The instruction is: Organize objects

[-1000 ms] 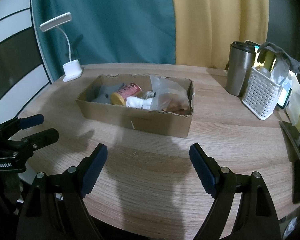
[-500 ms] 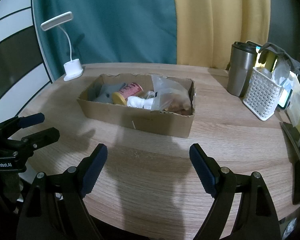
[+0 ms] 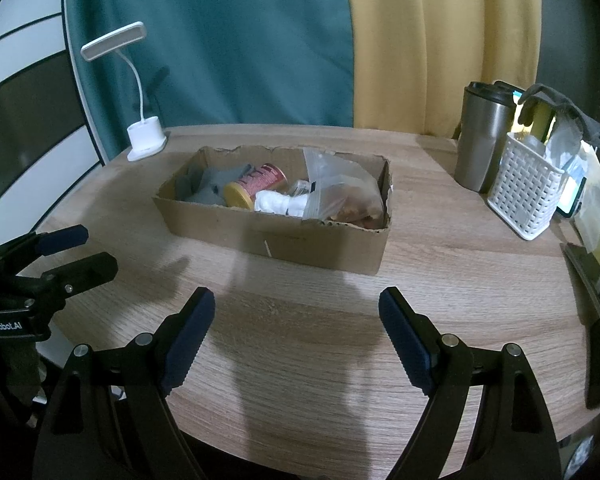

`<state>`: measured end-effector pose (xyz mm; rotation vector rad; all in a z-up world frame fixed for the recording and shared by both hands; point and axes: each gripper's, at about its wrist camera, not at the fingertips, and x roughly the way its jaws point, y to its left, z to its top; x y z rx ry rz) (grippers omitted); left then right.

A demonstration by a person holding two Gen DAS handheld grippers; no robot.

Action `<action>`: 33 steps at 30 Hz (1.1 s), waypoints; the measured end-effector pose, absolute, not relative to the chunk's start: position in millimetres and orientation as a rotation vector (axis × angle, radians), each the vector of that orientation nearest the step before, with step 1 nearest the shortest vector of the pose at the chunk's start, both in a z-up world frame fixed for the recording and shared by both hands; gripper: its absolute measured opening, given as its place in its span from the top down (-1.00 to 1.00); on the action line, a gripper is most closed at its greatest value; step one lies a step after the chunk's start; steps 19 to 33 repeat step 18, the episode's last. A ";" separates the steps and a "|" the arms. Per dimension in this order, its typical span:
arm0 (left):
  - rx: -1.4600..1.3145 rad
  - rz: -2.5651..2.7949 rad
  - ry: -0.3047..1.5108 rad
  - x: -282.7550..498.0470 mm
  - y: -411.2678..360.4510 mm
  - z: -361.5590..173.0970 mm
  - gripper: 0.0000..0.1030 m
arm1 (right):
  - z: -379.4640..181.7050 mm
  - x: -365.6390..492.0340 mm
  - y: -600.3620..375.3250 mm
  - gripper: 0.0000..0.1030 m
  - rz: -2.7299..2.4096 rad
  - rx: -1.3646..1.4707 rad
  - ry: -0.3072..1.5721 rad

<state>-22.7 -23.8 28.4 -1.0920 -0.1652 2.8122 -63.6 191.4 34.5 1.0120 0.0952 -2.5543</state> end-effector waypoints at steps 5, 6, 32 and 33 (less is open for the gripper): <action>-1.094 2.812 -0.171 -23.1 -25.1 28.6 -0.80 | 34.5 -63.9 191.2 -0.68 -2.554 1.012 0.095; -1.095 2.811 -0.172 -23.2 -25.5 28.6 -0.80 | 34.5 -63.9 191.1 -0.68 -2.554 1.012 0.095; -1.083 2.799 -0.161 -24.9 -25.1 27.9 -0.80 | 31.4 -66.2 188.0 -0.68 -2.547 1.021 0.100; -1.083 2.799 -0.161 -24.9 -25.1 27.9 -0.80 | 31.4 -66.2 188.0 -0.68 -2.547 1.021 0.100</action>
